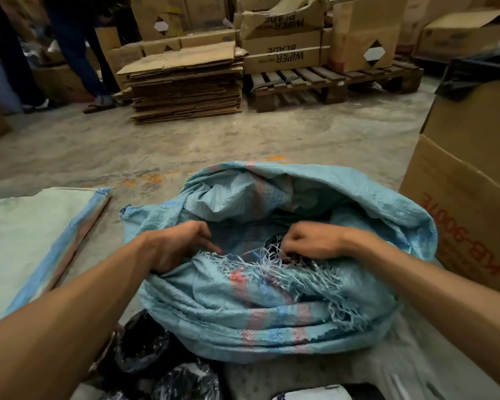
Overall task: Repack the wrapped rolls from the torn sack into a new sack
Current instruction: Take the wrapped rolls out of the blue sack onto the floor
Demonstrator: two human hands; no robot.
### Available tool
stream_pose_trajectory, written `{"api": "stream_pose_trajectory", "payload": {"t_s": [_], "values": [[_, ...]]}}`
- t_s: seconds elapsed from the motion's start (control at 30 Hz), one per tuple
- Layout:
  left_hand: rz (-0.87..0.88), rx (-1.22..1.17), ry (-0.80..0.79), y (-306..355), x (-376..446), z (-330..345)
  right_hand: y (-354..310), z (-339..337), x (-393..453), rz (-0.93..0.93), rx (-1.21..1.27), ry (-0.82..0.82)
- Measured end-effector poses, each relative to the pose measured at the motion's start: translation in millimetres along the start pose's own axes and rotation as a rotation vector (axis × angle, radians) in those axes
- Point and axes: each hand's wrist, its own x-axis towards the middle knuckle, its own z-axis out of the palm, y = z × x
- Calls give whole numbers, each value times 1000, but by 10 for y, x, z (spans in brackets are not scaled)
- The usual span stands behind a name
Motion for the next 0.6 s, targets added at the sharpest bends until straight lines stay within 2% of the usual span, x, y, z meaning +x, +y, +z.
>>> {"api": "stream_pose_trajectory", "payload": {"t_s": [0.07, 0.13, 0.17, 0.23, 0.27, 0.33, 0.43, 0.47, 0.53, 0.6], "values": [[-22, 274, 219, -82, 44, 5, 57, -11, 138, 46, -19, 217], [-48, 553, 272, -142, 49, 86, 89, 19, 244, 117, -117, 330], [-67, 613, 252, -141, 19, 142, 99, 43, 272, 167, -160, 307], [-23, 576, 258, -116, 22, 191, 86, 104, 284, 243, -226, 185], [27, 543, 285, -98, 1, 217, 73, 140, 281, 265, -248, 147], [200, 554, 411, -51, 5, 289, 32, 185, 235, 289, -271, 173], [484, 948, 688, 89, -223, 426, -115, 140, 122, 285, -345, 390], [554, 992, 775, 147, -332, 469, -175, 110, 69, 256, -382, 481], [652, 918, 868, 250, -501, 501, -294, 19, -48, 171, -424, 632], [685, 736, 867, 289, -642, 481, -411, -69, -190, 93, -413, 752]]}}
